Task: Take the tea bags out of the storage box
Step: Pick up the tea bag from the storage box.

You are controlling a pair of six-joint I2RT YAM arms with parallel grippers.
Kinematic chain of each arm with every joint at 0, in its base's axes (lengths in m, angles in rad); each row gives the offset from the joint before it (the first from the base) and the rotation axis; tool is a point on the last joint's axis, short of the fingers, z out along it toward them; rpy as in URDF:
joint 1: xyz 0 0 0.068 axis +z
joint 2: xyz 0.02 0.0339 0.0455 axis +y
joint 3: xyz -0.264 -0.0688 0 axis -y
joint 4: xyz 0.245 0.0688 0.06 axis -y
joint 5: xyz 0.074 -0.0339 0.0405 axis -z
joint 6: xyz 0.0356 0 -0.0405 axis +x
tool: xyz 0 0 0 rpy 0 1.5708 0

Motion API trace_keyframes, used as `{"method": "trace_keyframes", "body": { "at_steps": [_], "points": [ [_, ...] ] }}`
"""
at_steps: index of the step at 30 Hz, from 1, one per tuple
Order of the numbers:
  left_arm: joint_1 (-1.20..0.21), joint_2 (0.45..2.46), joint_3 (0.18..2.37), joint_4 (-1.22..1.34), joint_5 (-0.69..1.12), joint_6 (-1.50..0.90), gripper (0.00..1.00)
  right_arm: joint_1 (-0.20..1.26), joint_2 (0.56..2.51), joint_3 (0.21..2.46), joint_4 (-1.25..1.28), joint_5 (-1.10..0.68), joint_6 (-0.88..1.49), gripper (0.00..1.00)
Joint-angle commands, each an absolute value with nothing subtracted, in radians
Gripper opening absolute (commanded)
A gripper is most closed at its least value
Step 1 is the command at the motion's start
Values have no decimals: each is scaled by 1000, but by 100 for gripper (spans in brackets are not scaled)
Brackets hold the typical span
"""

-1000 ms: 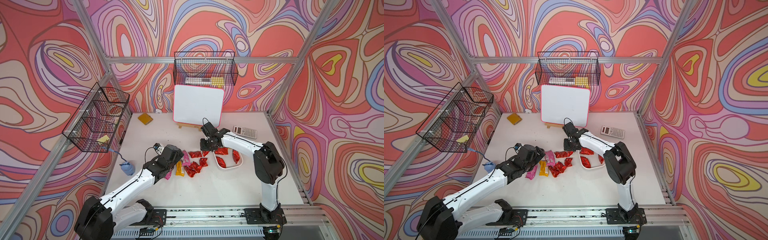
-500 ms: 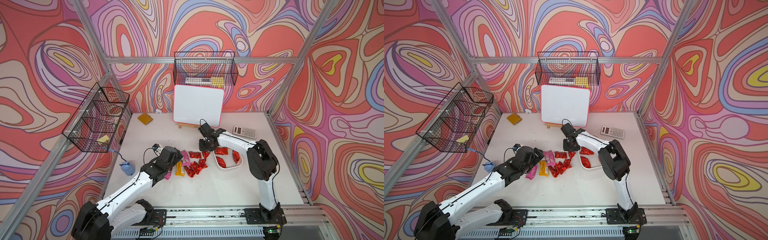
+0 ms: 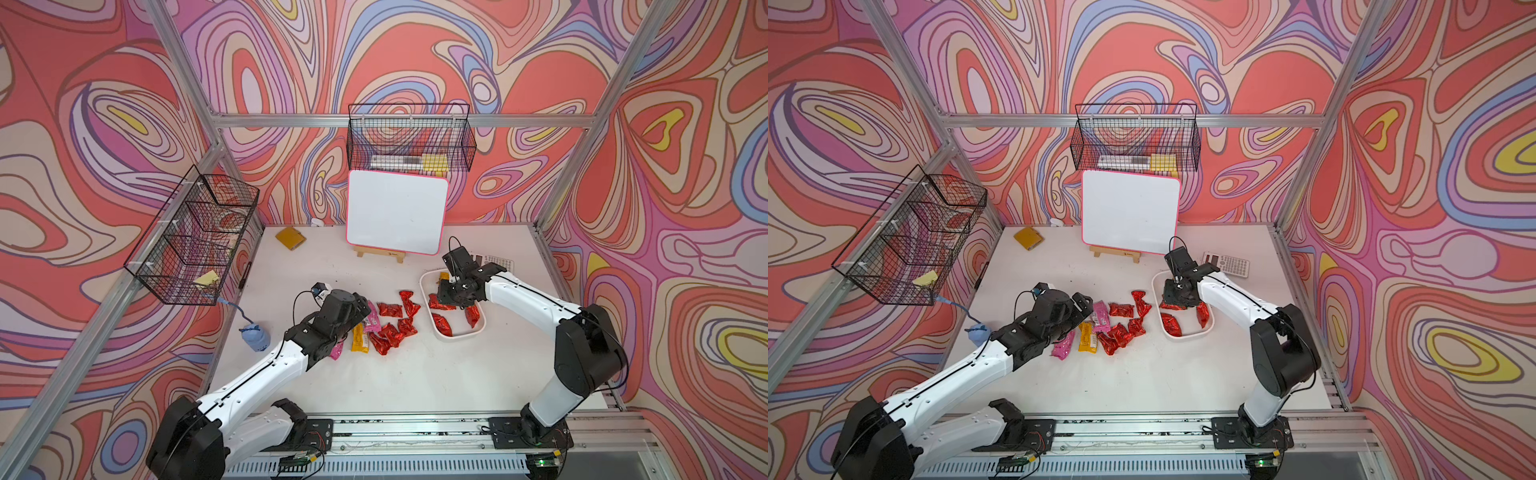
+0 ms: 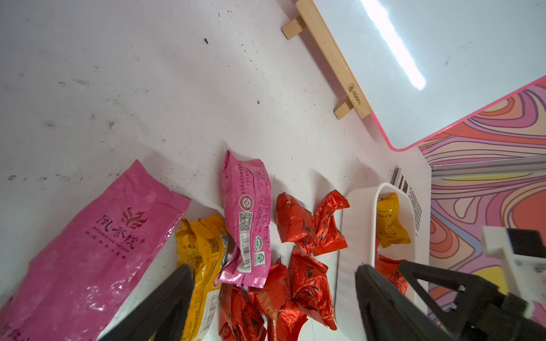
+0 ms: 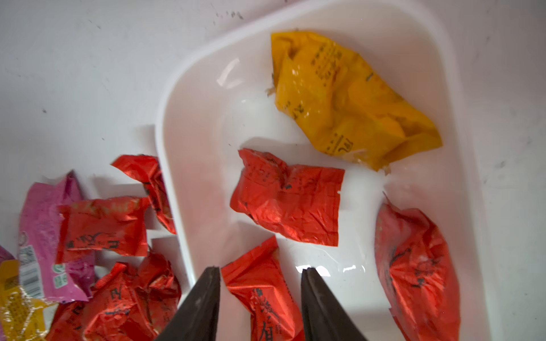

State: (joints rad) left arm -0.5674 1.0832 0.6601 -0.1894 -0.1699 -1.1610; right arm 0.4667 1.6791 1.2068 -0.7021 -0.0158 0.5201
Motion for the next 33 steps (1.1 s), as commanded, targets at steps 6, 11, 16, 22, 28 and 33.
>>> {"method": "trace_keyframes", "body": {
  "at_steps": [6,11,16,22,28,33],
  "points": [
    [-560,1124,666,-118,-102,-1128,90,458,1717,1117,-668,-139,469,47],
    [-560,1142,672,-109,-80,-1123,90,458,1766,1111,-659,-117,452,48],
    [-560,1176,697,-116,-34,-1111,88,456,1814,1108,-637,-123,444,44],
    [-561,1213,723,-140,13,-1110,84,457,1825,1099,-625,-125,446,25],
    [-561,1215,724,-155,7,-1123,82,456,1738,1094,-655,-94,448,9],
    [-562,1194,694,-144,-25,-1169,82,456,1639,1092,-677,-80,456,7]
  ]
}}
